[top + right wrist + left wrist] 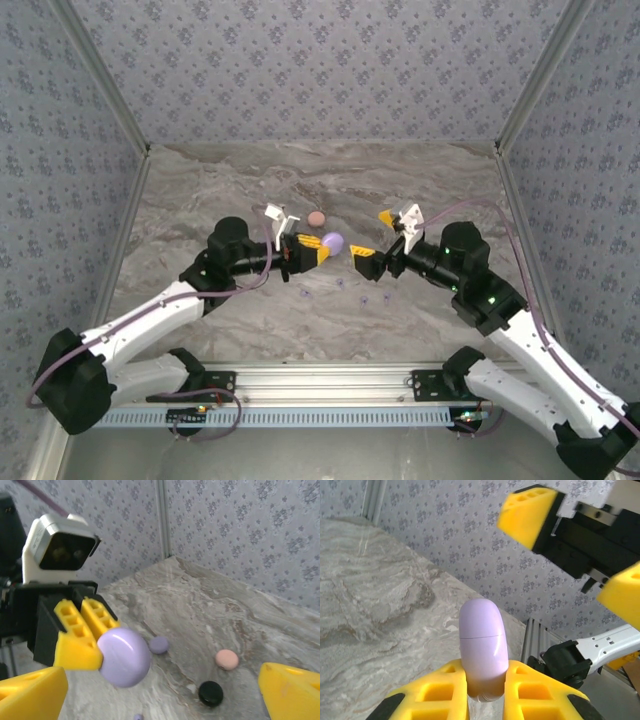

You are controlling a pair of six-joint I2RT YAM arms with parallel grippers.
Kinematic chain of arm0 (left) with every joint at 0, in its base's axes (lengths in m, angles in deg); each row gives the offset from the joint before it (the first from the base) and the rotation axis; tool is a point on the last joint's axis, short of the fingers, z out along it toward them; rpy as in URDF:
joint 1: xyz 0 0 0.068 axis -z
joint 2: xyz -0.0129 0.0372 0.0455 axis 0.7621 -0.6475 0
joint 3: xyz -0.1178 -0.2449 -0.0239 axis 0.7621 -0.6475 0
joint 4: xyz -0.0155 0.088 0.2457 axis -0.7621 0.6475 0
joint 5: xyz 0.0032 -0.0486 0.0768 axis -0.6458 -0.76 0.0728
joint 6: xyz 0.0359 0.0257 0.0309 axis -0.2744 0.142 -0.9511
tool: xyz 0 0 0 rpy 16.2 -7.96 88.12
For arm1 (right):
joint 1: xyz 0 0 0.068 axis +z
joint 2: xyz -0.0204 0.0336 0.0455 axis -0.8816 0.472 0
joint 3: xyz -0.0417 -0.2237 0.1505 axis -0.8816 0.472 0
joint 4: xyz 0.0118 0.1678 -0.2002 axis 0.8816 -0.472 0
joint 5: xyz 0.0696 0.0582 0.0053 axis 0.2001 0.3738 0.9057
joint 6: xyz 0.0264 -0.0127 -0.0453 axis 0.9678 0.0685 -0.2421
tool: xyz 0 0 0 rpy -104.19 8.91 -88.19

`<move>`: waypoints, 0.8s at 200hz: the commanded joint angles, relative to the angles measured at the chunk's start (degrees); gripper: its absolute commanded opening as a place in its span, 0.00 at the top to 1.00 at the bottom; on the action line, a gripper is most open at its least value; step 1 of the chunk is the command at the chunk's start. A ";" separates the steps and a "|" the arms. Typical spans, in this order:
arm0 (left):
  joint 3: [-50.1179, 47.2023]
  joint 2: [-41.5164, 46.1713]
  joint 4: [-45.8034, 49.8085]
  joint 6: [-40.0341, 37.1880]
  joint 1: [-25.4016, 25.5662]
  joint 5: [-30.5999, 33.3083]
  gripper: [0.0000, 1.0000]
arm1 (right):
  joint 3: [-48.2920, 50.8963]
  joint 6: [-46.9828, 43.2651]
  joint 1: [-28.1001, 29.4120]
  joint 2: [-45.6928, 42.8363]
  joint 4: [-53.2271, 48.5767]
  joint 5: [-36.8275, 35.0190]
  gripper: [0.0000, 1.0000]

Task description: Insert wireless bluetooth earbuds into charging case

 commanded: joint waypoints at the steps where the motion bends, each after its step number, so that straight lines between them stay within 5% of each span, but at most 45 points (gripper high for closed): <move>1: -0.40 2.32 -5.81 -3.43 1.26 2.37 0.90 | -0.16 6.52 -0.49 1.97 4.43 5.86 0.00; 160: -0.49 2.91 -5.23 -5.27 1.67 0.76 0.93 | -5.38 7.01 -3.65 12.51 1.99 0.81 0.06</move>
